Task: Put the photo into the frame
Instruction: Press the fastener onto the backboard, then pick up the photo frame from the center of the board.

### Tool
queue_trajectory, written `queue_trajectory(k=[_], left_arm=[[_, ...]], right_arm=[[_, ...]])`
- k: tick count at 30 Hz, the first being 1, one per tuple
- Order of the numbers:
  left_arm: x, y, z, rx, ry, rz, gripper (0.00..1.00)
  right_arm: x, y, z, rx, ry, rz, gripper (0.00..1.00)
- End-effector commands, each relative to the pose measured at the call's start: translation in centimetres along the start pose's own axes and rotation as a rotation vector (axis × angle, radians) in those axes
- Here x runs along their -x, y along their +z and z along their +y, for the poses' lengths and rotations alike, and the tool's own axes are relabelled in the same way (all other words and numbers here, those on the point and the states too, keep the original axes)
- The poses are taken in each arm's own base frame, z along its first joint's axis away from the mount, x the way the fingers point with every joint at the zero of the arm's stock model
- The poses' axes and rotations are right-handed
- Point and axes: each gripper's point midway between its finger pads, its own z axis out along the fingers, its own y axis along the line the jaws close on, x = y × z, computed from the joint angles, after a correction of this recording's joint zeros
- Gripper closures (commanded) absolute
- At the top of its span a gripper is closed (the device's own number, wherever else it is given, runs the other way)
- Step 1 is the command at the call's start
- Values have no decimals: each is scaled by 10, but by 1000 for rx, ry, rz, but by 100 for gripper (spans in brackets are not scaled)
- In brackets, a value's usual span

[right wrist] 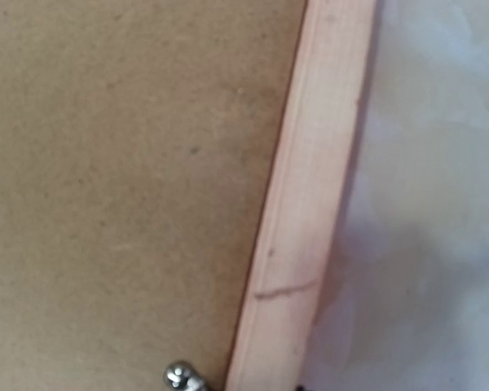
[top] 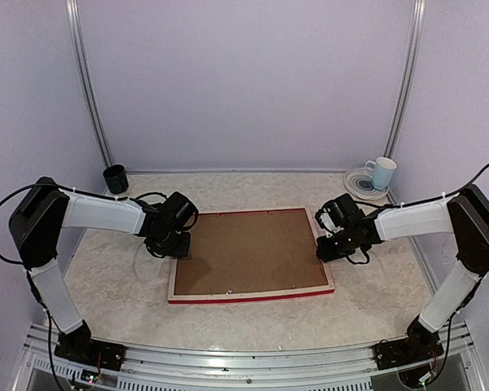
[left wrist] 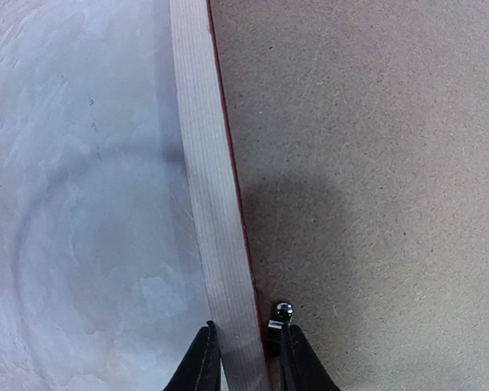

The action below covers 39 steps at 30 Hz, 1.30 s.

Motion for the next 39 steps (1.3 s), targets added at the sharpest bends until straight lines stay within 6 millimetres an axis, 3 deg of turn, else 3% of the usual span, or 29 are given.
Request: queue_trajectory(k=[1,4,7,11,15,18,22,28,33,39], left_arm=[[-47,13,6,5,53,161,68],[-21,-1,-1,-30,27,86,44],[17,-23,-7,-57,-6,-18,29],[67,-65,-8,-99,-68,-172,17],[89,-89,-15,-165,-86,-239,1],[90,-96,-26,-226,-61,-244,1],[84,-102,-41,-249,30,-245,1],[79,-127,-88,-365,247,-288,1],[56,-149,-145,-502,477,-299,1],[15,-147,-196,-555,681,-257,1]], right_arm=[[-6,-7,-5,-5,-11,8,77],[-5,-10,-6,-7,-6,1,75],[-1,-16,-5,0,-2,-18,71],[5,-26,-7,7,14,-54,61],[10,-37,-6,29,31,-94,44],[15,-45,-5,51,44,-131,32],[19,-52,-1,90,55,-160,26],[22,-60,1,117,57,-190,19],[26,-67,-3,102,68,-221,10],[28,-72,-15,52,87,-248,4]])
